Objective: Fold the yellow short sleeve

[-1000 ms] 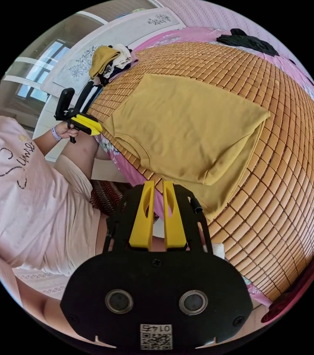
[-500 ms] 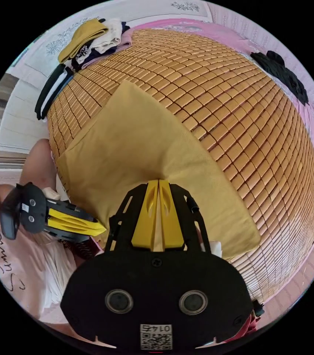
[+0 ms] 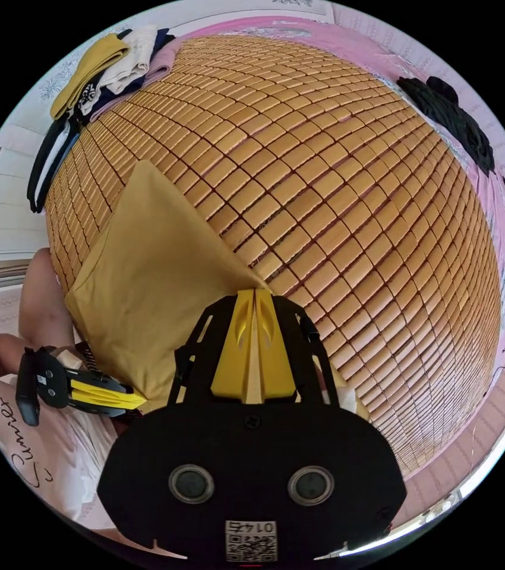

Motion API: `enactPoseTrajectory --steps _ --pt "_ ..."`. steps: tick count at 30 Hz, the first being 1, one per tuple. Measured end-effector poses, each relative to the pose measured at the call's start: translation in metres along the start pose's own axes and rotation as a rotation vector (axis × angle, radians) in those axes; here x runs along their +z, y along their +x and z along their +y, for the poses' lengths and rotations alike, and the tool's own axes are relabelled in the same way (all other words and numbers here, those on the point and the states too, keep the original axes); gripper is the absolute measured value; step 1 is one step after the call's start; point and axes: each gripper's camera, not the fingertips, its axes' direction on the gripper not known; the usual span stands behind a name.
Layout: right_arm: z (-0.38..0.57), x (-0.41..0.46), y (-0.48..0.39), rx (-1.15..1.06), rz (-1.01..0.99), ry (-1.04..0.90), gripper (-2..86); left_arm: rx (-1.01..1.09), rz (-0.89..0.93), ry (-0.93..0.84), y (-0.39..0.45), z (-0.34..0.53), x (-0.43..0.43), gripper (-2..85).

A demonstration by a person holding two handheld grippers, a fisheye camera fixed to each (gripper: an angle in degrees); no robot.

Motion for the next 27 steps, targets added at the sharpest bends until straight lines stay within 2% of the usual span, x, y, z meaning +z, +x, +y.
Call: enactPoseTrajectory --steps 4,6,10,12,15,17,22,25,27 --pt "0.07 -0.035 0.02 0.088 -0.099 0.222 -0.3 0.039 0.017 0.047 0.011 0.013 -0.004 3.9" --pt "0.146 -0.049 0.034 0.191 -0.105 0.328 0.1 0.062 0.036 0.099 0.017 0.018 -0.009 4.5" --pt "0.269 -0.041 0.053 0.461 -0.076 0.332 1.9 0.102 0.068 0.179 0.031 0.012 -0.004 9.4" --pt "0.338 -0.027 0.058 0.608 -0.153 0.328 5.4 0.135 0.083 0.192 0.038 0.004 0.004 11.4" --pt "0.393 -0.006 0.063 0.719 -0.212 0.321 7.4 0.179 0.043 0.183 0.054 -0.016 0.023 13.4" --pt "0.41 0.006 0.07 0.751 -0.28 0.312 6.5 0.216 0.018 0.157 0.064 -0.029 0.037 15.0" --pt "0.446 0.006 0.084 0.737 -0.439 0.49 2.1 0.255 0.021 0.046 0.088 -0.063 0.082 18.1" --pt "0.473 0.0 0.095 0.733 -0.609 0.644 1.3 0.269 -0.053 0.026 0.103 -0.071 0.096 14.9" --pt "0.489 0.001 0.102 0.689 -0.828 0.775 1.0 0.252 -0.12 0.057 0.108 -0.071 0.096 10.9"
